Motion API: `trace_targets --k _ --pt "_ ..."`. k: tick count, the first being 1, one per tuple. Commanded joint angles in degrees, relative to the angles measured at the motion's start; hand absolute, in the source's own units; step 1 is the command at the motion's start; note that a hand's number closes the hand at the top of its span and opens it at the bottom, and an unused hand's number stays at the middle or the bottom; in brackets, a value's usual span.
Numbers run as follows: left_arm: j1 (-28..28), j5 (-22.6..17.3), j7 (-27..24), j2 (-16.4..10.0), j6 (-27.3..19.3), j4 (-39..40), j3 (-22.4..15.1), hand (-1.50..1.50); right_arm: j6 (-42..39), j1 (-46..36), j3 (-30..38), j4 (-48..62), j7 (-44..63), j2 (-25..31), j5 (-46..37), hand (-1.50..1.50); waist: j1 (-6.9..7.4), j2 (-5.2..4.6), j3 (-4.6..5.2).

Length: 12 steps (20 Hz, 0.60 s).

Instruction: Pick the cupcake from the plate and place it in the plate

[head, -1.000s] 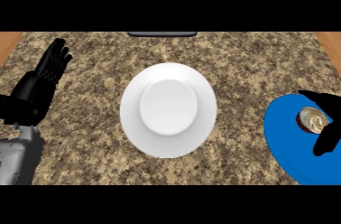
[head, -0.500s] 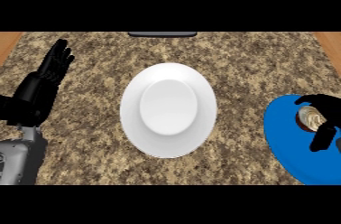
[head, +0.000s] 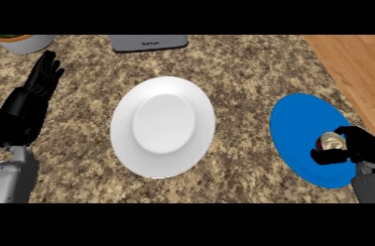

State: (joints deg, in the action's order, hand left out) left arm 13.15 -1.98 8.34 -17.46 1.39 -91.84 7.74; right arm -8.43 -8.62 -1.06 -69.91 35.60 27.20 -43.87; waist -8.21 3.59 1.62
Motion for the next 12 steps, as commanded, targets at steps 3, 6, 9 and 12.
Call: trace_targets --k 3,6,9,12 --pt "-2.72 0.45 0.3 -0.75 -1.27 -0.03 1.96 0.0 9.4 10.3 0.94 -4.34 15.04 -6.3 -5.23 1.5 -4.36 0.59 -0.39" --pt "-2.96 0.45 0.15 -1.24 -1.11 -0.04 2.37 0.0 13.95 12.41 -1.12 -10.47 19.64 -9.31 -9.39 1.5 -4.21 0.53 -0.32" --pt "-3.15 0.19 0.32 -1.54 -0.67 -0.68 2.4 0.0 17.68 13.86 -4.28 -16.88 24.03 -13.57 -13.48 1.5 -2.79 0.51 -0.46" --pt "-3.06 -0.06 0.04 -1.95 -0.05 -0.86 2.43 0.0 20.32 13.04 -7.88 -24.32 26.55 -16.1 -19.14 1.5 -1.34 0.62 -0.33"
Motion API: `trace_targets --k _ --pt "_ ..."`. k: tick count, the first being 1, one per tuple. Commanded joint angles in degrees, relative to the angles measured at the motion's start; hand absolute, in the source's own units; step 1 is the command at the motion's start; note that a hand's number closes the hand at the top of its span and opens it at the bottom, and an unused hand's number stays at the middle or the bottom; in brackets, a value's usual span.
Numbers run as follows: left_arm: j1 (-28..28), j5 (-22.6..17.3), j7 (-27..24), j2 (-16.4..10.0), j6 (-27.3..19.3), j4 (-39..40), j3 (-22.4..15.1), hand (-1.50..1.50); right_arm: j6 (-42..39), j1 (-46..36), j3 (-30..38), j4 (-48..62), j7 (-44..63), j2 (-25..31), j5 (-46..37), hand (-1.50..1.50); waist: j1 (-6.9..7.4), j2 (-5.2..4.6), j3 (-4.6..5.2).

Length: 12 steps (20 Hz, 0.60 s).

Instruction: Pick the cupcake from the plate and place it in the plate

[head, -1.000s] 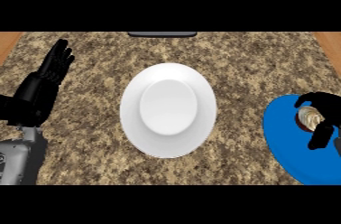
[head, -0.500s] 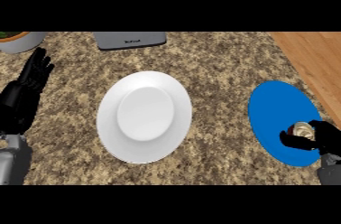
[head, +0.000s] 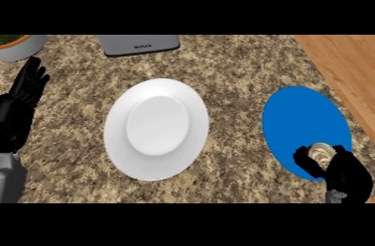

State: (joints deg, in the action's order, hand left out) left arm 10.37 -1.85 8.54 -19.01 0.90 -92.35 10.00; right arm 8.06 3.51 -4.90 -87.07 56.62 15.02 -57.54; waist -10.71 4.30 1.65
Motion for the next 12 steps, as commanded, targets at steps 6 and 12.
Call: trace_targets --k 6,12 --pt "-0.26 -0.45 -0.8 1.01 1.19 -0.89 -1.65 0.0 6.4 -1.9 -13.36 -19.63 9.82 -12.71 -18.88 1.5 4.1 -0.79 -0.64" --pt "0.18 -1.55 -1.19 0.82 3.08 -1.18 -2.31 0.0 3.0 -3.4 -24.04 -27.13 17.87 -14.9 -31.56 1.5 7.33 -2.11 -0.97"
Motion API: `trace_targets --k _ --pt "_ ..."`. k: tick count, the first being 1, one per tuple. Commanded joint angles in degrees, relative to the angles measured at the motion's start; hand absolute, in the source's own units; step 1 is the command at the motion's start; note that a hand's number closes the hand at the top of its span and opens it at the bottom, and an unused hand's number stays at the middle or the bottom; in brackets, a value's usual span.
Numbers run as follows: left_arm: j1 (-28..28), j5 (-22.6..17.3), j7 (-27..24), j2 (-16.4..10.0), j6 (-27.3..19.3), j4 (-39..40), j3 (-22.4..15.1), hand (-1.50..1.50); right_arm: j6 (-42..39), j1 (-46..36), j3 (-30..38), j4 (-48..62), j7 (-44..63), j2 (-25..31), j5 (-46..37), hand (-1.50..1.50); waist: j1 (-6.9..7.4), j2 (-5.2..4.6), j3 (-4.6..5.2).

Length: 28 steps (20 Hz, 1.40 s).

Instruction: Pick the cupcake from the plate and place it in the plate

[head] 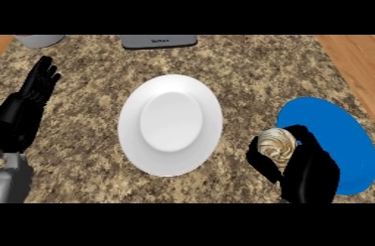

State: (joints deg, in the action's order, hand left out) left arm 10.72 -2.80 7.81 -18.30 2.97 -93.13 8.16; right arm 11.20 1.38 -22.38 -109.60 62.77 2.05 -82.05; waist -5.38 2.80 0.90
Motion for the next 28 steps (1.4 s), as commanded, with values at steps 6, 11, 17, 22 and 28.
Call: trace_targets --k 6,11,17,22,28 --pt "2.2 -0.22 0.45 1.59 1.14 -0.27 -2.86 0.0 -4.62 -6.24 -15.02 -5.27 21.6 -2.0 -15.07 1.5 4.49 -1.93 -0.52" --pt "2.91 -0.04 -0.33 2.9 1.18 -0.99 -4.36 0.0 -4.81 -10.87 -12.94 -3.6 22.39 -2.01 -13.69 1.5 6.39 -2.71 -0.68" --pt "5.25 -0.01 -0.86 2.46 1.58 0.63 -4.05 0.0 -3.89 -16.94 -6.16 1.35 22.43 -2.02 -8.01 1.5 7.63 -3.51 -0.8" --pt "6.0 -0.04 -1.93 2.61 1.98 1.52 -4.18 0.0 -1.98 -21.43 -1.15 9.49 22.43 -2.02 -5.64 1.5 8.95 -3.81 -0.82" --pt "7.89 -0.07 -0.37 3.37 1.82 1.58 -5.04 0.0 -1.06 -25.83 3.28 21.0 22.43 -2.02 -0.11 1.5 10.04 -3.97 -0.92"
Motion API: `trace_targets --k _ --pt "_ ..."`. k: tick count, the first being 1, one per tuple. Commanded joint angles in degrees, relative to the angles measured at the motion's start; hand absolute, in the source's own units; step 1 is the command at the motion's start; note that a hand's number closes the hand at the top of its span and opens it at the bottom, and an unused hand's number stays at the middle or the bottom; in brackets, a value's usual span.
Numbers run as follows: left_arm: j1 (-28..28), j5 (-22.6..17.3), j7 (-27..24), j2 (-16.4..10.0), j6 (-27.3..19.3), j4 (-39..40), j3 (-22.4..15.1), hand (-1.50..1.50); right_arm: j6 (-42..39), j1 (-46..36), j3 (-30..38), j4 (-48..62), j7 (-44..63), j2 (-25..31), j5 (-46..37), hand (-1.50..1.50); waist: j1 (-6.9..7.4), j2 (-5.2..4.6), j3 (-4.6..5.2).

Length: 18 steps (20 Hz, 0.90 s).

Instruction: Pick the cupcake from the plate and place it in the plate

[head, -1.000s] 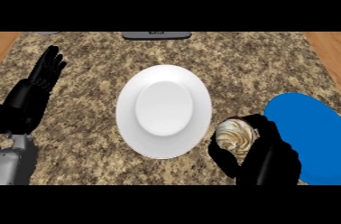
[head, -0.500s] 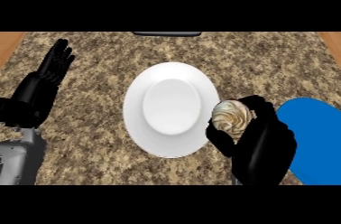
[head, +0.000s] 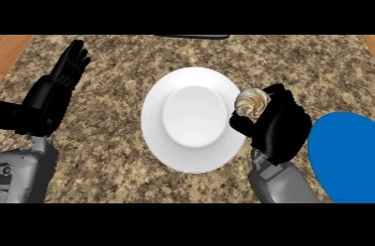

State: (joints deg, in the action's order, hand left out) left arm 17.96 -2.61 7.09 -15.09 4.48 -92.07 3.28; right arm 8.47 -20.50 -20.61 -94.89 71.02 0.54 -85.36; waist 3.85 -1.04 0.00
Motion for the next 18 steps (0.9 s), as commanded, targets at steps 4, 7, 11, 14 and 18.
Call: trace_targets --k 4,7,11,14,18 --pt "0.47 0.61 -0.56 0.32 0.22 0.5 -0.79 0.0 9.98 -5.75 6.65 9.19 14.17 -0.51 5.32 -1.5 0.98 -0.14 -0.14" --pt "1.03 -0.09 -1.34 0.46 0.89 0.8 -0.68 0.0 14.4 -7.12 7.76 14.31 14.16 -0.51 8.94 -1.5 1.55 -0.48 -0.17" --pt "2.3 0.36 -0.29 1.01 0.48 1.33 -1.36 0.0 20.7 -11.32 7.45 17.08 12.94 -0.51 9.76 -1.5 1.78 -0.27 -0.18" --pt "2.24 -0.03 1.2 0.55 0.45 0.56 -0.87 0.0 25.41 -14.44 9.75 18.91 10.23 -0.51 7.76 -1.5 2.09 0.03 -0.17" --pt "-0.11 0.49 -1.38 0.8 0.83 1.92 -1.04 0.0 32.37 -15.43 11.53 18.05 8.71 -0.51 4.44 -1.5 1.31 0.19 -0.07"
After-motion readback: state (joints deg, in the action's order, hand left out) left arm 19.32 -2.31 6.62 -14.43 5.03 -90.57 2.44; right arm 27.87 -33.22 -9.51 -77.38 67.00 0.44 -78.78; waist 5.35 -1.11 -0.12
